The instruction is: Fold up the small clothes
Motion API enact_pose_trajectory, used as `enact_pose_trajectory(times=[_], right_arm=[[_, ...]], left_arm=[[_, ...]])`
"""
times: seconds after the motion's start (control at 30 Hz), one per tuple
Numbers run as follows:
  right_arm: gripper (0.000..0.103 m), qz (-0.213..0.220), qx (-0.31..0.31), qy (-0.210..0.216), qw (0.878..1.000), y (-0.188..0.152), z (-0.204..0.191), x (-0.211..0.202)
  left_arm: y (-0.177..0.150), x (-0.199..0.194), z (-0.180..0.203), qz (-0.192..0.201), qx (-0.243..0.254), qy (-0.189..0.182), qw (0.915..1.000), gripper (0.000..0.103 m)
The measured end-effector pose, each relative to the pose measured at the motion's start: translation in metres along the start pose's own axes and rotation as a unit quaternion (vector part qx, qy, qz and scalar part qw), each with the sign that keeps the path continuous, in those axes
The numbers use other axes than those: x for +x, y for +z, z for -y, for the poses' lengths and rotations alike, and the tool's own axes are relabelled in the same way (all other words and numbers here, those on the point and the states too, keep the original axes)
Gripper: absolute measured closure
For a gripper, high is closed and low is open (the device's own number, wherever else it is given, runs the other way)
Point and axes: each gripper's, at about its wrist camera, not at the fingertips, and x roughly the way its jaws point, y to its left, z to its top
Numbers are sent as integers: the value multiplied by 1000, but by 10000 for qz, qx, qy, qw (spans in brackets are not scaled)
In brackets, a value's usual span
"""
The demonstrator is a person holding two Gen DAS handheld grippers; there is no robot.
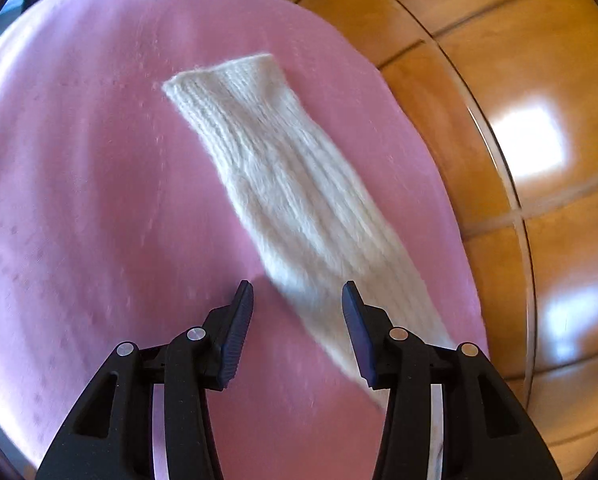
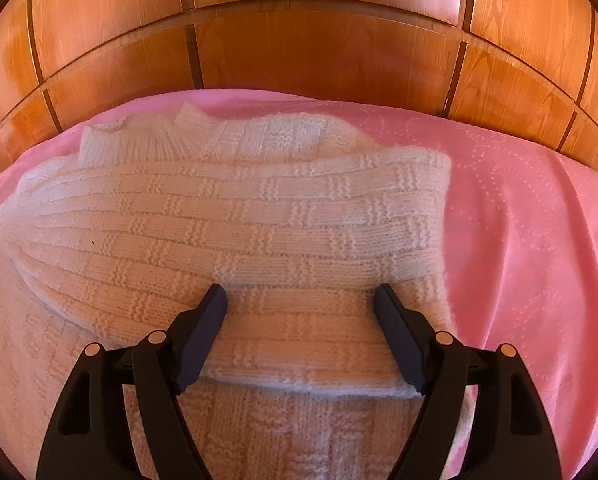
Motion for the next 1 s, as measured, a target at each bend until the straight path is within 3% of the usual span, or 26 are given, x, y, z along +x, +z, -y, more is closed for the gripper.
enact_pose_trajectory(times=[0.03, 0.1, 0.13, 0.23, 0.33, 0.4, 0.47, 0.5, 0.53, 0.57, 0.6, 0.63, 0.67, 0.73, 0.8, 0.87, 0.9, 1.0], right_arm=[[26, -1, -3, -4, 10000, 0, 0, 0], [26, -2, -9, -10, 10000, 0, -1, 0], [26, -5, -14, -15, 10000, 0, -1, 1], [26, -6, -30, -37, 10000, 0, -1, 1], [26, -5, -49, -71, 10000, 0, -3, 2], [26, -5, -45, -74, 10000, -1, -3, 2], [26, -4, -20, -48, 10000, 0, -3, 2], [26, -1, -7, -33, 10000, 0, -3, 1], [26, 1, 2, -23, 10000, -1, -2, 2], [26, 4, 16, -6, 10000, -1, -1, 2], [26, 4, 29, 9, 10000, -1, -1, 2], [26, 5, 40, 21, 10000, -1, 0, 2], [26, 6, 52, 38, 10000, -1, 1, 2], [26, 13, 84, 91, 9999, 0, 4, 3], [26, 13, 110, 130, 9999, 1, 6, 3], [26, 12, 123, 153, 9998, 2, 8, 4], [26, 10, 122, 150, 9998, 2, 9, 4], [28, -27, 165, 160, 9997, 8, 9, -2]], left_arm=[[6, 2, 4, 60, 11, 13, 10000, 60], [10, 10, 18, 76, 224, 73, 9997, 86], [10, 12, 29, 77, 403, 84, 9991, 92], [2, 4, 66, 279, 1013, -31, 9945, 96], [-25, -14, 122, 422, 1795, -586, 9811, 96], [-58, -26, 164, 426, 2446, -1031, 9632, 96], [-108, -33, 208, 285, 3200, -1417, 9363, 96], [-142, -32, 230, 66, 3633, -1652, 9169, 96], [-165, -30, 243, -61, 3923, -1745, 9031, 96], [-196, -26, 256, -172, 4316, -1760, 8846, 93], [-227, -19, 265, -361, 4677, -1783, 8650, 81], [-249, -13, 269, -600, 4897, -1786, 8513, 74], [-268, -8, 269, -822, 5070, -1758, 8398, 64], [-299, -2, 262, -1034, 5323, -1710, 8226, 63], [-316, 0, 250, -1098, 5497, -1559, 8133, 63], [-321, -4, 224, -1144, 5541, -1459, 8115, 63], [-318, -4, 216, -1154, 5520, -1407, 8138, 63], [-309, -8, 193, -1005, 5349, -1116, 8315, 63]])
